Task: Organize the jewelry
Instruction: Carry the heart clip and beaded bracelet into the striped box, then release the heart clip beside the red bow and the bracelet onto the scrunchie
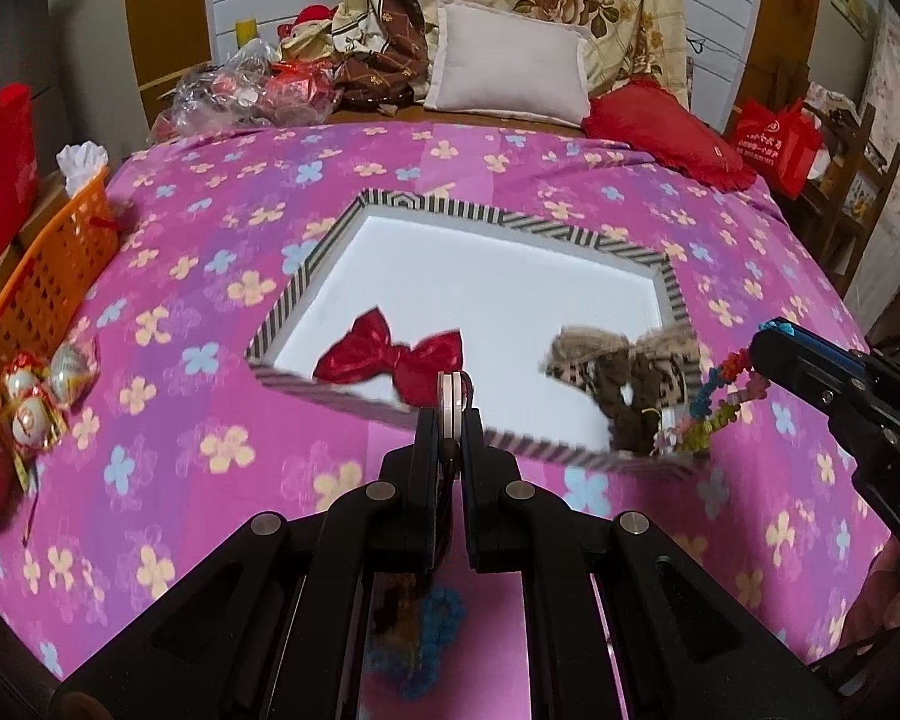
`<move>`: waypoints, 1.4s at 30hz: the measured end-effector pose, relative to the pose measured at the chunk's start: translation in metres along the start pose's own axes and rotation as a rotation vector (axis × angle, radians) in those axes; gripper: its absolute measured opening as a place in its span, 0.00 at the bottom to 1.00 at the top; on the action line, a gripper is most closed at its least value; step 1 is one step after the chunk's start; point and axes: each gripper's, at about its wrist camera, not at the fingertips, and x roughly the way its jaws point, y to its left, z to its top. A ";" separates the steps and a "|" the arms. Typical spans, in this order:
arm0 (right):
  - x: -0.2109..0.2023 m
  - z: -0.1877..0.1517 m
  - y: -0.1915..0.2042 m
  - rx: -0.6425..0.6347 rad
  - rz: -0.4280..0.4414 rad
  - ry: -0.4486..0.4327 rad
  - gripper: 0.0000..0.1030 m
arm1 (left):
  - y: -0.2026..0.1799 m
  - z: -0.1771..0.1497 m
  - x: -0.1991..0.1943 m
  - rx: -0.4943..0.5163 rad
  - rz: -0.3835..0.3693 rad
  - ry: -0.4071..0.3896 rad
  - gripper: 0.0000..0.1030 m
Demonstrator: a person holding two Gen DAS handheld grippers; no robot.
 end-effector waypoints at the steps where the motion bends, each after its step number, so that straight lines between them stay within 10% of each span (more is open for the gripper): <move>1: 0.004 0.003 -0.002 0.001 -0.003 0.002 0.11 | 0.000 0.003 0.002 0.000 0.000 0.000 0.05; 36: 0.095 -0.058 -0.054 0.184 -0.013 0.218 0.11 | -0.009 0.014 0.124 -0.063 0.022 0.183 0.10; 42: 0.082 -0.060 -0.051 0.178 -0.012 0.195 0.40 | -0.011 0.012 0.117 -0.061 0.004 0.170 0.31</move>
